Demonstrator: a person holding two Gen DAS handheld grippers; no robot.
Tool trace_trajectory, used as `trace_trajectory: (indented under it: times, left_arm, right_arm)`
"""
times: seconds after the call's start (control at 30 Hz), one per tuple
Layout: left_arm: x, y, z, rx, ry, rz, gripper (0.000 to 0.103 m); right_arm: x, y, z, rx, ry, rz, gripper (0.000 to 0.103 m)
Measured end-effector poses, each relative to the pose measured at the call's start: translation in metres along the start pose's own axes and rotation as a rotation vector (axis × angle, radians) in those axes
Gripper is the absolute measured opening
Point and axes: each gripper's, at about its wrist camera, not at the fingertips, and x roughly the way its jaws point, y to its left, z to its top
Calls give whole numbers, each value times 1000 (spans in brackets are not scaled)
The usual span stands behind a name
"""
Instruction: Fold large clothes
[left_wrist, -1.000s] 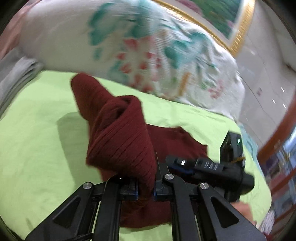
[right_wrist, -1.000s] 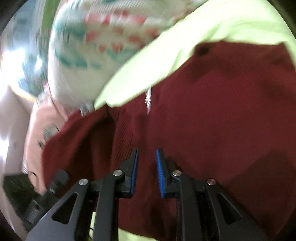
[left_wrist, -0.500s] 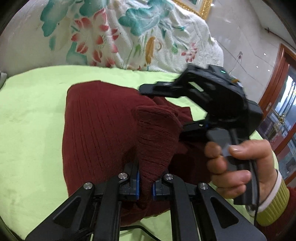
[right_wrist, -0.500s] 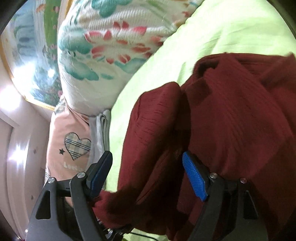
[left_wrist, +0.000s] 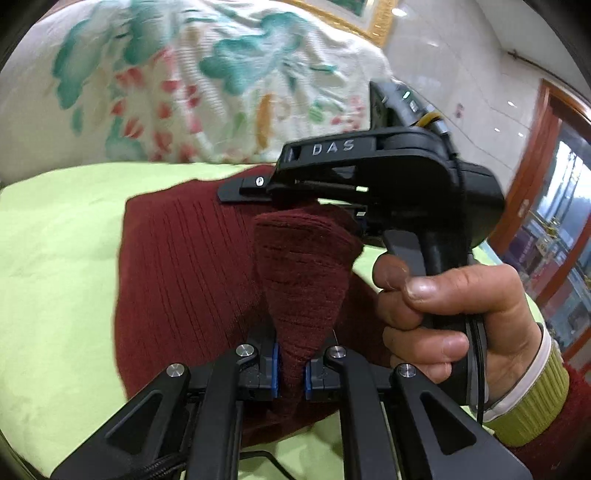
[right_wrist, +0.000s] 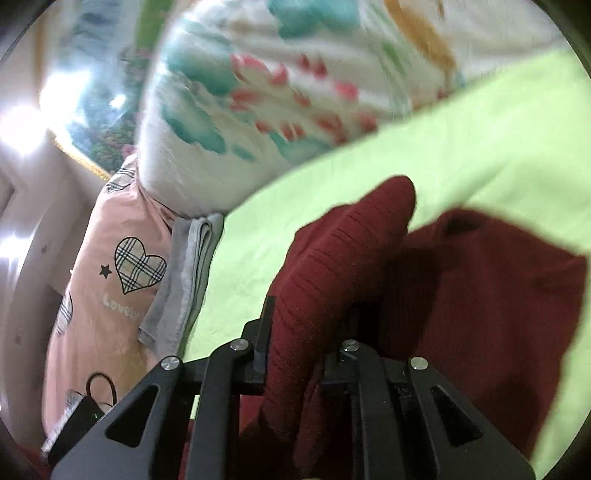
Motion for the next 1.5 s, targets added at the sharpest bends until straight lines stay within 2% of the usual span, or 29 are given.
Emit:
trace_trajectory:
  times: [0.07,0.2,0.33,0.53,0.63,0.77,0.83,0.87,0.97,1.03,1.07,1.1,1.13,1.17,1.3,1.37,1.5]
  left_arm:
    - [14,-16,-2,18,24,-23,8]
    - [50,-31,-14,14,107,-53,8]
    - [61,-39,-21,55,142,-41,8]
    - [55,-39,-20,54,151,-75,10]
    - [55,-38,-26,50,184,-69,16]
    - [25,-21,-32,-19,182,-96,27]
    - [3,-11,-38,-53,169,-92,40]
    - [-9,-3,-41,-72,158,-77,52]
    - [-39,25,-48,-150,140,-94,58]
    - [-53,40,-51,-179,123,-56,67]
    - [-59,47,-51,-185,116,-20,77]
    - [-62,56,-51,-192,109,16,79]
    - [-62,62,-49,-203,111,25,79]
    - [-59,70,-47,-222,113,24,79]
    - [-42,95,-36,-292,136,-14,79]
    - [-27,102,-29,-311,154,-36,79]
    - [6,126,-20,-379,191,-86,79]
  right_arm:
    - [-21,-12,-4,-25,-22,-65,17]
    - [-26,-59,-17,47,8,-179,17]
    - [-25,-83,-28,87,11,-181,17]
    - [-43,-78,-33,69,-58,-163,17]
    - [-35,-84,-40,80,-28,-209,17]
    - [-36,-87,-44,94,-38,-193,20]
    - [-38,-84,-45,89,-40,-210,25]
    - [-40,-80,-45,79,-41,-232,28]
    - [-46,-72,-51,47,-38,-264,35]
    - [-50,-67,-56,21,-39,-290,42]
    - [-54,-62,-59,-2,-42,-312,47]
    - [-56,-60,-61,-12,-44,-324,51]
    - [-59,-57,-64,-25,-42,-344,57]
    - [-61,-56,-66,-30,-40,-351,59]
    - [-68,-60,-67,-5,-35,-353,60]
    - [-72,-64,-65,21,-44,-359,75]
    - [-74,-75,-64,80,-44,-322,77]
